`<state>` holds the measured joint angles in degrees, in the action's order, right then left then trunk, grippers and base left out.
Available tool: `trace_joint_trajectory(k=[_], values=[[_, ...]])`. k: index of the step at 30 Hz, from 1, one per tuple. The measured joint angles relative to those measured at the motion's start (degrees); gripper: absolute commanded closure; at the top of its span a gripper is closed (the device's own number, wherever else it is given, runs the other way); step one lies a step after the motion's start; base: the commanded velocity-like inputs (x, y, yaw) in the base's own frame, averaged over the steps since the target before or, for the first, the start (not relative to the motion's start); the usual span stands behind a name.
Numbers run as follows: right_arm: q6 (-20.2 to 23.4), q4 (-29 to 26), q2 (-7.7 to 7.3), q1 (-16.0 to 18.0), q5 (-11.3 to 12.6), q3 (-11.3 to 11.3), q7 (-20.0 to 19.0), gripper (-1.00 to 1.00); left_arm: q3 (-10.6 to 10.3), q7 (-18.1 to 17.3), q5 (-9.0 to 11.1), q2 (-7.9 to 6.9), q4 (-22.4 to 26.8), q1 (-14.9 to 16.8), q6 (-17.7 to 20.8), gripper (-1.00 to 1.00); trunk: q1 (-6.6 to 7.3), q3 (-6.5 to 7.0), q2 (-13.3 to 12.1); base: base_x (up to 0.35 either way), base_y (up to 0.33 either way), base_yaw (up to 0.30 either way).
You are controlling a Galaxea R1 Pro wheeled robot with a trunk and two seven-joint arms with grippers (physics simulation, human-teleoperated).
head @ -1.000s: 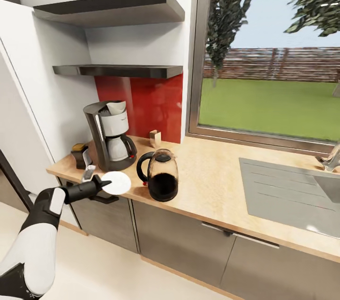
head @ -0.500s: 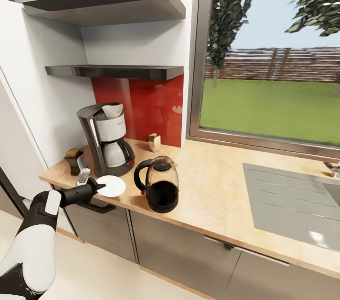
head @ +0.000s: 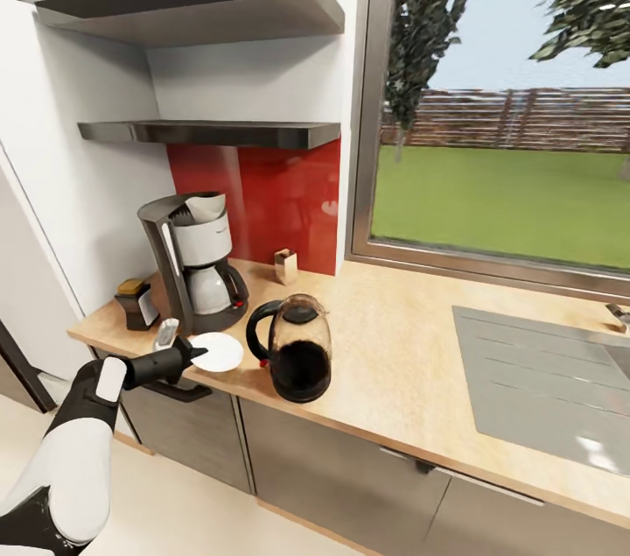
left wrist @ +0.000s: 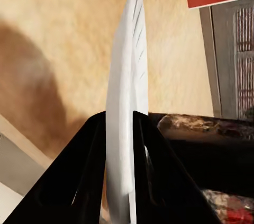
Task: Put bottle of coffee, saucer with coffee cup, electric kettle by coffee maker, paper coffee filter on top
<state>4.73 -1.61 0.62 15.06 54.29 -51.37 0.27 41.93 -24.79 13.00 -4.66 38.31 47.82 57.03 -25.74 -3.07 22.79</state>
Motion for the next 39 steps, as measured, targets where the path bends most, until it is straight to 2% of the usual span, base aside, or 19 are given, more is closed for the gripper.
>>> trace_joint_trajectory(k=[6, 10, 16, 39], values=[[0.00, -0.03, 0.00, 0.00, 0.00, 0.00, -0.02, -1.00, 0.00, 0.00, -0.16, -0.11, -0.13, -0.17, -0.02, 1.00, -0.01, 0.00, 0.00, 0.006, 0.000, 0.000], [0.00, -0.03, 0.00, 0.00, 0.00, 0.00, -0.03, -1.00, -0.01, 0.29, -0.30, -0.11, -0.49, -1.86, -0.18, 1.00, -0.01, 0.00, 0.00, 0.000, 0.000, 0.000], [0.00, -0.03, 0.00, 0.00, 0.00, -0.01, -0.01, -1.00, 0.01, 0.38, -0.06, -0.15, -0.67, -2.55, -0.18, 1.00, 0.01, 0.00, 0.01, 0.058, 0.000, 0.000], [0.00, -0.03, 0.00, 0.00, 0.00, -0.01, 0.01, -1.00, -0.01, 0.44, -0.08, -0.16, -0.78, -2.99, -0.17, 1.00, 0.01, 0.00, 0.00, 0.098, 0.000, 0.000]])
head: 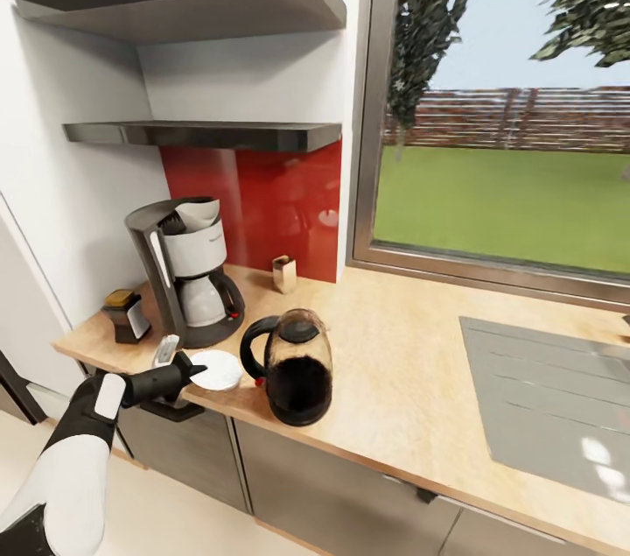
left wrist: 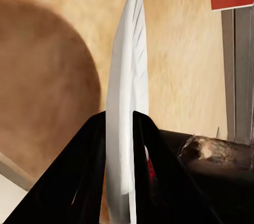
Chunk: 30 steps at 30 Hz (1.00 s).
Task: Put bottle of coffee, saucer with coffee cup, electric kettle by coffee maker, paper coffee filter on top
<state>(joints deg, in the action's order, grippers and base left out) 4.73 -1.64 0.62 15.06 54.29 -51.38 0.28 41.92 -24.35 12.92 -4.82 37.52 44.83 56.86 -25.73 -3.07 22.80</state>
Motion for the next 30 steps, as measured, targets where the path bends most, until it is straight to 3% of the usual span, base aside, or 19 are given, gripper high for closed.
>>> trace_joint_trajectory(k=[24, 25, 30], values=[[0.00, 0.09, 0.00, 0.00, -0.57, -0.02, -0.04, -1.00, -0.01, 0.56, 0.11, -0.13, -0.96, 0.00, -0.04, 1.00, -0.02, 0.00, 0.00, 0.037, 0.000, 0.000], [0.00, 0.09, 0.00, 0.00, -0.57, -0.01, -0.04, -1.00, -0.01, 0.58, 0.10, -0.14, -0.96, 0.00, -0.06, -1.00, -0.02, 0.00, 0.00, 0.000, 0.000, 0.000], [0.00, 0.09, 0.00, 0.00, -0.54, 0.00, -0.04, -1.00, -0.01, 0.69, 0.08, -0.19, -0.97, 0.00, -0.07, -1.00, -0.02, 0.00, 0.00, 0.000, 0.000, 0.000]])
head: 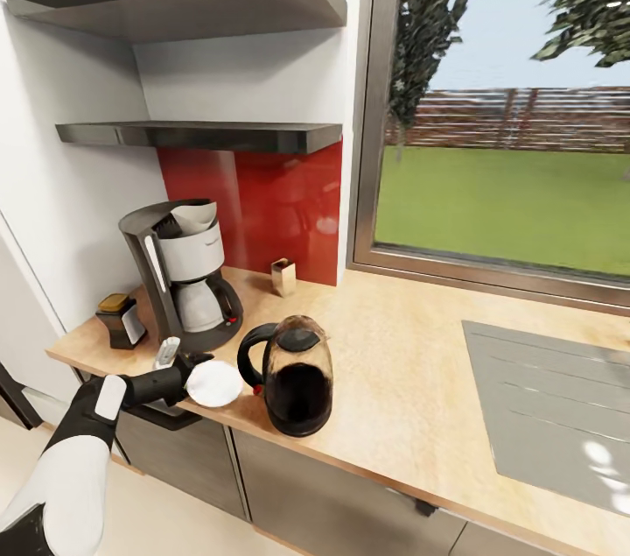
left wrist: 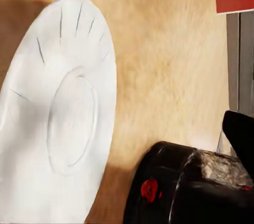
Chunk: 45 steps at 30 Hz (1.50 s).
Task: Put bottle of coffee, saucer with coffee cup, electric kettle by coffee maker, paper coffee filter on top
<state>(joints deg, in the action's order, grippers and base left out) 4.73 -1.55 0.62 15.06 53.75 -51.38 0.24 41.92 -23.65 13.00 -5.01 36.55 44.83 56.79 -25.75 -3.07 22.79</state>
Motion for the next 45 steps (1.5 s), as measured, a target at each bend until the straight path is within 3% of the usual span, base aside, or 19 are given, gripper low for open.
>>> trace_joint_trajectory(k=[11, 37, 40, 44, 45], values=[[0.01, -0.01, -0.01, 0.00, 0.01, -0.02, 0.00, -1.00, 0.01, 0.01, -0.02, -0.09, 0.01, -0.12, 0.00, -1.00, -0.01, 0.00, -0.01, -0.020, 0.019, 0.000], [0.01, -0.02, 0.04, -0.01, 0.01, -0.04, 0.00, -1.00, 0.01, -0.02, 0.13, -0.27, -0.57, -1.22, 0.02, -1.00, -0.01, 0.00, 0.00, -0.206, 0.219, 0.000], [0.00, -0.08, 0.08, 0.00, 0.01, -0.03, 0.00, -1.00, -0.01, -0.53, 0.19, -0.42, -0.73, -3.55, -0.02, -1.00, 0.00, -0.01, 0.00, -0.011, 0.024, 0.000], [0.00, -0.08, 0.16, 0.00, 0.01, 0.00, 0.00, -1.00, -0.02, -1.10, 0.40, -0.86, -0.71, -9.24, -1.33, -1.00, 0.00, -0.01, 0.00, -0.002, 0.004, 0.000], [0.00, -0.12, 0.20, 0.00, 0.01, 0.00, 0.00, -1.00, -0.10, -1.22, 0.34, -0.99, -0.71, -12.14, -4.44, -1.00, 0.00, -0.01, 0.01, 0.000, 0.000, 0.000]])
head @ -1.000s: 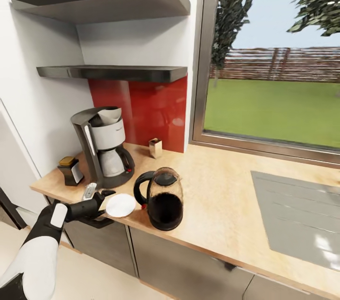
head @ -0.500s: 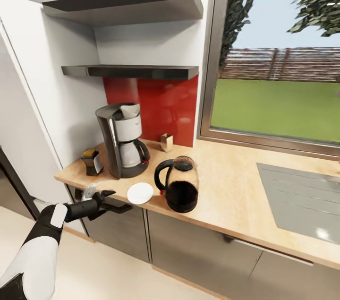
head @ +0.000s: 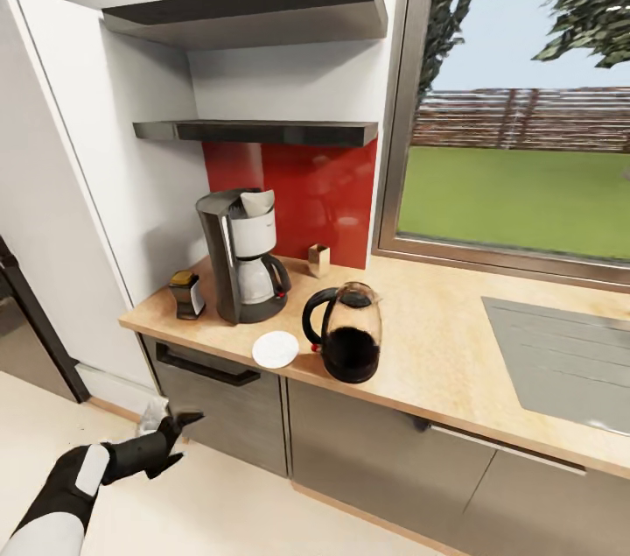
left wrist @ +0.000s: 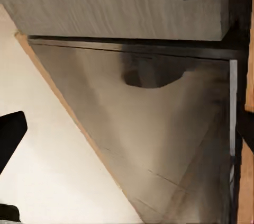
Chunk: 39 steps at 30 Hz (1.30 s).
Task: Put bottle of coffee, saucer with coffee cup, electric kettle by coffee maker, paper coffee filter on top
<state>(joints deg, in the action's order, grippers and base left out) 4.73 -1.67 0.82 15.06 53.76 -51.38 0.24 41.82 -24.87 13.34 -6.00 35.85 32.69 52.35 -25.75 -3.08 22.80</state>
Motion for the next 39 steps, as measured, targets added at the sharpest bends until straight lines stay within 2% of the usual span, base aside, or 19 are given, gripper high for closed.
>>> trace_joint_trajectory(k=[1, 2, 5, 6, 7, 8, 9, 11, 12, 14, 18, 19, 22, 23, 27, 35, 36, 37, 39], values=[[0.00, -0.04, 0.05, 0.00, 0.00, 0.00, 0.00, -1.00, -0.39, -0.21, -0.63, 0.02, -0.07, -4.76, -7.38, -1.00, 0.00, -0.01, 0.00, 0.000, 0.000, 0.000], [0.00, -0.05, 0.10, 0.00, 0.00, 0.00, 0.00, -1.00, -0.59, -0.27, -0.89, 0.10, -0.22, -7.41, -12.29, -1.00, 0.00, -0.01, 0.00, 0.000, 0.000, 0.000], [-0.04, -0.06, 0.14, 0.00, 0.06, 0.00, 0.00, -1.00, -0.91, -0.29, -1.32, 0.16, -1.66, -11.32, -24.25, -1.00, 0.00, 0.00, 0.00, 0.000, 0.000, 0.000], [-0.05, -0.06, 0.14, 0.00, 0.08, 0.00, 0.00, -1.00, -0.93, -0.29, -1.48, 0.17, -2.04, -11.76, -26.20, -1.00, 0.00, 0.00, 0.00, 0.000, 0.000, 0.000], [-0.07, -0.06, 0.19, 0.00, 0.13, 0.00, 0.04, -1.00, -0.99, -0.23, -3.36, 0.14, -3.84, -12.83, -34.09, -1.00, 0.00, -0.01, 0.00, 0.000, 0.000, 0.000], [-0.11, -0.07, 0.21, 0.00, 0.18, 0.00, 0.05, -1.00, -1.01, -0.19, -4.97, 0.13, -4.97, -13.16, -38.21, -1.00, 0.00, 0.00, 0.00, 0.000, 0.000, 0.000], [-0.15, -0.12, 0.28, 0.00, 0.23, 0.03, 0.07, -1.00, -1.11, -0.05, -9.53, 0.10, -7.49, -13.47, -46.20, -1.00, 0.00, 0.00, 0.00, 0.000, 0.000, 0.000], [-0.21, -0.15, 0.31, 0.00, 0.28, 0.11, 0.08, -1.00, -1.14, -0.05, -15.36, 0.11, -10.22, -13.62, -54.35, -1.00, -0.01, 0.00, 0.00, 0.000, 0.000, 0.000], [-0.50, -0.19, 0.32, 0.00, 0.31, 0.14, 0.08, -1.00, -1.20, -0.09, -19.68, 0.10, -12.19, -13.69, -59.69, -1.00, -0.01, 0.00, 0.00, 0.000, 0.000, 0.000], [-1.78, -0.22, 0.33, 0.00, 0.33, 0.18, 0.08, -1.00, -1.21, -0.02, -25.48, 0.01, -14.67, -14.27, -64.99, -1.00, 0.00, 0.00, 0.00, 0.000, 0.000, 0.000], [-3.74, -0.26, 0.32, 0.00, 0.62, 0.35, 0.09, -1.00, -1.21, 0.27, -35.37, -0.30, -16.59, -17.94, -70.21, -1.00, 0.00, -0.01, 0.00, 0.000, 0.000, 0.000], [-3.92, -0.36, 0.29, 0.00, 0.70, 0.42, 0.09, -1.00, -1.20, 0.34, -37.14, -0.52, -16.77, -18.93, -70.95, -1.00, 0.00, 0.00, 0.00, 0.000, 0.000, 0.000], [-4.15, -2.56, -0.12, 0.00, 0.82, 0.51, 0.14, -1.00, -1.17, 0.40, -45.85, -2.97, -17.13, -22.86, -72.55, -1.00, 0.00, 0.00, 0.00, 0.000, 0.000, 0.000], [-4.18, -2.77, -0.20, 0.00, 0.83, 0.51, 0.15, -1.00, -1.16, 0.40, -47.78, -3.92, -17.24, -23.34, -72.45, -1.00, 0.00, 0.00, 0.00, 0.000, 0.000, 0.000], [-4.23, -2.93, -0.34, 0.00, 0.84, 0.57, 0.16, -1.00, -1.19, 0.38, -50.15, -5.11, -17.62, -24.59, -72.20, -1.00, 0.00, 0.00, 0.00, 0.000, 0.000, 0.000], [-4.13, -2.67, -0.36, 0.00, 0.93, 0.79, 0.24, -1.00, -1.09, 0.82, -50.91, -5.48, -22.97, -28.05, -71.96, -1.00, 0.00, 0.00, 0.00, 0.000, 0.000, 0.000], [-4.13, -2.65, -0.32, 0.00, 0.93, 0.80, 0.24, -1.00, -1.07, 1.22, -50.89, -5.50, -23.17, -28.74, -71.94, -1.00, 0.00, 0.00, 0.00, 0.000, 0.000, 0.000], [-4.10, -2.63, -0.22, 0.00, 0.93, 0.83, 0.24, -1.00, -1.18, 4.01, -51.04, -5.40, -23.94, -30.14, -71.92, -1.00, 0.00, -0.01, 0.00, 0.000, 0.000, 0.000], [-4.10, -2.62, -0.32, 0.00, 0.93, 0.86, 0.16, -1.00, -1.06, 6.10, -50.98, -5.42, -24.69, -30.47, -71.82, -1.00, 0.00, 0.00, 0.00, 0.033, 0.088, -0.010]])
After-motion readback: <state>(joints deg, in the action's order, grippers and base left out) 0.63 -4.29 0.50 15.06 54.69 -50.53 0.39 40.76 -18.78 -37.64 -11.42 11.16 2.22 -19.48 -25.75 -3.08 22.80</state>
